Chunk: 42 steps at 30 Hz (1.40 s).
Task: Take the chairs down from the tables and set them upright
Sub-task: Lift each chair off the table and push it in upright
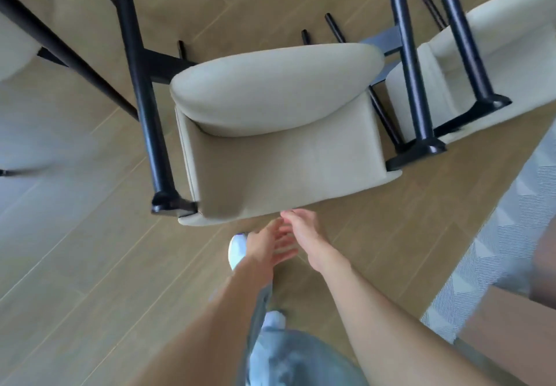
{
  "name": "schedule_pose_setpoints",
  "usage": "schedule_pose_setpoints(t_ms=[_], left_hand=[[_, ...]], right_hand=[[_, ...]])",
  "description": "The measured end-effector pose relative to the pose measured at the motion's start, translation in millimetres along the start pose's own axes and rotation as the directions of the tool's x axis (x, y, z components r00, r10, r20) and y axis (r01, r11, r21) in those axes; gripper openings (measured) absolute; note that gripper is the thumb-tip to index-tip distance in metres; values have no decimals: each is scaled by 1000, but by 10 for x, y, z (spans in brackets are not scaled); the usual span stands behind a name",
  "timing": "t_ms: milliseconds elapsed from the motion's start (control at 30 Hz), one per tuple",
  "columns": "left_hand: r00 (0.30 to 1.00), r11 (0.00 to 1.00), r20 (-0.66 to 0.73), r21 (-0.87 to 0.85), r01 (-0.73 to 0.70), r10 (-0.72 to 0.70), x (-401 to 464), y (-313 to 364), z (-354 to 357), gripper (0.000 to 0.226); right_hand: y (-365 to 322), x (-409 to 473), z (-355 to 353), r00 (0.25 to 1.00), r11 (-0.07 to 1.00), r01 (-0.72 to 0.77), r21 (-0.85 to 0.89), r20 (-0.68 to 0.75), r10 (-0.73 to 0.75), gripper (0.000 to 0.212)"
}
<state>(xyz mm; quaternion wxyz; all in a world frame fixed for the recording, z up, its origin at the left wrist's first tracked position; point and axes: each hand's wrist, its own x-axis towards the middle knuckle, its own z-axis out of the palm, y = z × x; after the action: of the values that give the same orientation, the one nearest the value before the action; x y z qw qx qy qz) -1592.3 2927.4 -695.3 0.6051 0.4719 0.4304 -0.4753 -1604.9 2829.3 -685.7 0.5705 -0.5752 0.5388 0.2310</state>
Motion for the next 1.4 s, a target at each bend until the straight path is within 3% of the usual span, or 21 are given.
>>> schedule_pose_setpoints(t_ms=[167, 267, 433, 567, 667, 767, 867, 967, 1167, 1267, 1400], left_hand=[[991, 982, -123, -184, 37, -61, 977, -228, -28, 22], [968, 949, -215, -309, 58, -130, 1565, -354, -211, 43], [955, 909, -271, -416, -1, -123, 2651, -654, -286, 74], [965, 894, -244, -446, -24, -96, 3389, -970, -159, 96], [964, 821, -264, -548, -161, 12, 3828, -1040, -179, 97], [927, 795, -338, -513, -324, 160, 4081, -1009, -335, 95], [920, 770, -336, -527, -360, 201, 4146, -992, -423, 82], [917, 779, -359, -520, -350, 173, 4040, -970, -435, 59], [883, 790, -431, -468, -395, 186, 3126, -1156, -330, 55], [856, 794, -509, -481, -371, 92, 2375, -1198, -115, 59], [826, 862, -561, -446, -240, -60, 1246, -1139, 253, 61]], right_hand=[[548, 997, -215, 994, 992, -104, 72, -27, 106, 29], [906, 1601, -370, 985, 981, -171, 90, -5, 173, 44], [1351, 2797, -539, 972, 944, -232, 236, 76, 221, 91], [1608, 3598, -538, 969, 890, -242, 386, 145, 200, 88], [1670, 4016, -623, 980, 803, -198, 563, 134, 148, 81], [1789, 4225, -790, 976, 764, -181, 619, 210, 61, 52], [1803, 4247, -826, 971, 738, -195, 646, 234, 51, 38], [1690, 4075, -818, 977, 747, -194, 636, 195, 88, 53], [1457, 3116, -1154, 966, 836, -257, 486, 155, 207, 75], [1220, 2430, -1398, 954, 843, -296, 450, 93, 286, 68], [743, 1405, -1776, 941, 854, -318, 411, 28, 337, 63]])
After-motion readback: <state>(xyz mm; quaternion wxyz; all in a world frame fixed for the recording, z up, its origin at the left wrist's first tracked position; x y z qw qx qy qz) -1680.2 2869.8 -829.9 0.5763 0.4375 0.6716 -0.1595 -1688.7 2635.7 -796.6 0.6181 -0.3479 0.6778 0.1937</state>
